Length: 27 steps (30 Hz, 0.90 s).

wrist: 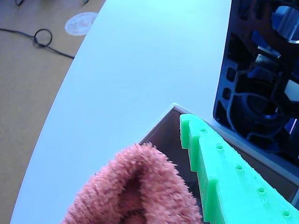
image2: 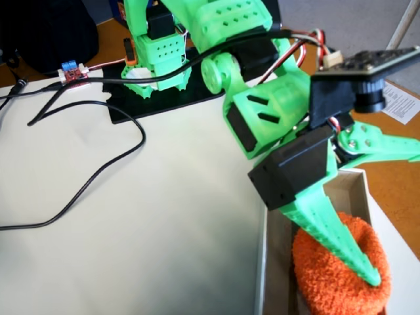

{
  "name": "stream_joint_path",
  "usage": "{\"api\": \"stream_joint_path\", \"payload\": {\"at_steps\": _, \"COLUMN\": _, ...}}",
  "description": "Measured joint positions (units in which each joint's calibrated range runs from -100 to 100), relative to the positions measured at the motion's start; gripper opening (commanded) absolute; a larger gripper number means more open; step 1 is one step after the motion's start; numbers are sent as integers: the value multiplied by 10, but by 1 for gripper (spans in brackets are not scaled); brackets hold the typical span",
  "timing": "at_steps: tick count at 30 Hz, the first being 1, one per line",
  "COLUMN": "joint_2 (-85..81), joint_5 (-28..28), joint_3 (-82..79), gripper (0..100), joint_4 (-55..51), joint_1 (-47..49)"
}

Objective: Remove orange objects from table

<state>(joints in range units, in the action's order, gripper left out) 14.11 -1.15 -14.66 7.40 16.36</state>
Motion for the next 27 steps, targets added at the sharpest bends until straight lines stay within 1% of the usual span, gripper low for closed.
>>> {"api": "stream_joint_path", "payload": {"at_steps": 3, "joint_2": 0, "joint_5": 0, "joint_3": 0, "gripper": 63, "joint_4": -10, "joint_1": 5}}
{"api": "stream_joint_path", "payload": {"at_steps": 11, "joint_2": -18, "joint_5": 2, "joint_3": 1, "gripper": 63, "joint_4": -67, "joint_1": 55}}
{"api": "stream_joint_path", "payload": {"at_steps": 15, "joint_2": -21, "joint_5": 7, "joint_3": 1, "gripper": 63, "joint_4": -106, "joint_1": 30}}
{"api": "stream_joint_path", "payload": {"at_steps": 19, "joint_2": -21, "joint_5": 23, "joint_3": 1, "gripper": 63, "joint_4": -150, "joint_1": -12}}
{"api": "stream_joint_path", "payload": {"at_steps": 21, "joint_2": -21, "joint_5": 31, "joint_3": -2, "gripper": 63, "joint_4": -160, "joint_1": -37}}
{"api": "stream_joint_path", "payload": {"at_steps": 23, "joint_2": -7, "joint_5": 41, "joint_3": -2, "gripper": 63, "joint_4": -166, "joint_1": -41}}
{"api": "stream_joint_path", "payload": {"at_steps": 27, "joint_2": 19, "joint_5": 44, "joint_3": 4, "gripper": 63, "joint_4": -169, "joint_1": -51}}
